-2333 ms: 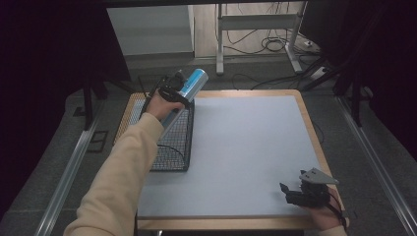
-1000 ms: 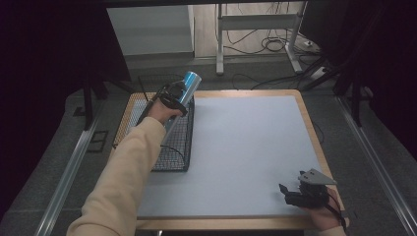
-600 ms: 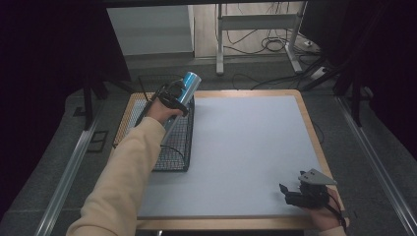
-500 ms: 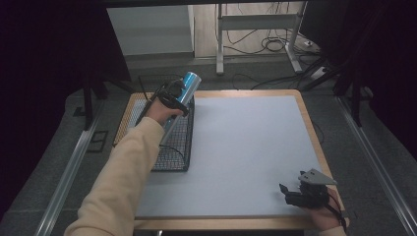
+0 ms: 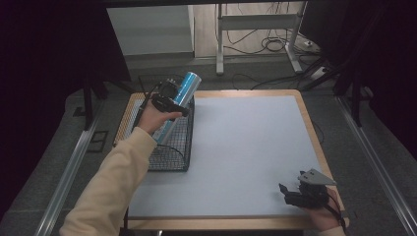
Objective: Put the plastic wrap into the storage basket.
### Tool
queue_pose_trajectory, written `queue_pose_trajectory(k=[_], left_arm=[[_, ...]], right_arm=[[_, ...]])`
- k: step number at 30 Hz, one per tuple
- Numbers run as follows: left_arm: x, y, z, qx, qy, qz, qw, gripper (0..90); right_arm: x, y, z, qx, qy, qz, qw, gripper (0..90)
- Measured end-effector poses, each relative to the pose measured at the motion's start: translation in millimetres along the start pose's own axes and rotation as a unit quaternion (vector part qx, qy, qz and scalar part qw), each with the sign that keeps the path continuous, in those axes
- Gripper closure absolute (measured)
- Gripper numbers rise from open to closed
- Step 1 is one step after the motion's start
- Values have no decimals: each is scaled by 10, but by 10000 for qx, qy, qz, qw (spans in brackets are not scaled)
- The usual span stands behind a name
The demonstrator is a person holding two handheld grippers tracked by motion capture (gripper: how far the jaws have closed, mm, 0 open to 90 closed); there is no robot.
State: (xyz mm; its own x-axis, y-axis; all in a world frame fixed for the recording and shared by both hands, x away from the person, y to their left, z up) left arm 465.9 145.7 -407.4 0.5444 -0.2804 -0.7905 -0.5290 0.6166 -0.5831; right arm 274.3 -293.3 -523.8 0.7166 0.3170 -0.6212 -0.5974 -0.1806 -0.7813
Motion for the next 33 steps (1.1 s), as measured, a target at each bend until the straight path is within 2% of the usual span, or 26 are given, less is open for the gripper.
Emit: queue_pose_trajectory(k=[2, 7, 12, 16, 19, 24, 27, 33], left_arm=[[-67, 12, -59, 108, 256, -137, 9995, 146], [-186, 8, -191, 176, 505, -293, 9981, 146], [-251, -11, -399, 307, 702, -461, 9960, 147], [-293, -21, -583, 421, 762, -630, 9942, 147], [-325, -19, -701, 448, 680, -691, 9943, 176], [-349, 3, -905, 567, 858, -718, 9921, 175], [-361, 18, -1029, 670, 945, -775, 9902, 175], [-376, 101, -1363, 889, 1141, -884, 9855, 174]], right_arm=[[3, 0, 1, -3, -2, 6, 10000, 136], [3, 3, 3, 13, -5, 9, 10000, 136], [-6, -3, -15, 59, -24, -14, 10000, 136], [-10, -34, -35, 105, -54, -80, 9999, 136], [-12, -43, -32, 69, -86, -115, 9999, 136], [2, -46, -33, 62, -169, -96, 9998, 136], [4, -44, -39, 43, -199, -81, 9998, 136], [-15, -92, -15, 10, -206, -180, 9996, 136]])
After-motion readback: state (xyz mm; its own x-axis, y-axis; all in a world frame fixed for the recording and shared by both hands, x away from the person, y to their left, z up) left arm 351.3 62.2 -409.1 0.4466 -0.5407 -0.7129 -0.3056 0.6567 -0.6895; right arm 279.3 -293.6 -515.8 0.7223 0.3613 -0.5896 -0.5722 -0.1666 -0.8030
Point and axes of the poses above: each handheld gripper's, and its own axes: x roughly forward along the jaws, y roughly out of its underside, z roughly to its left, the point moved 2 cm from there along x, roughly forward along the jaws, and after that the axes turned 15 degrees about x, right-handed, at the moved point
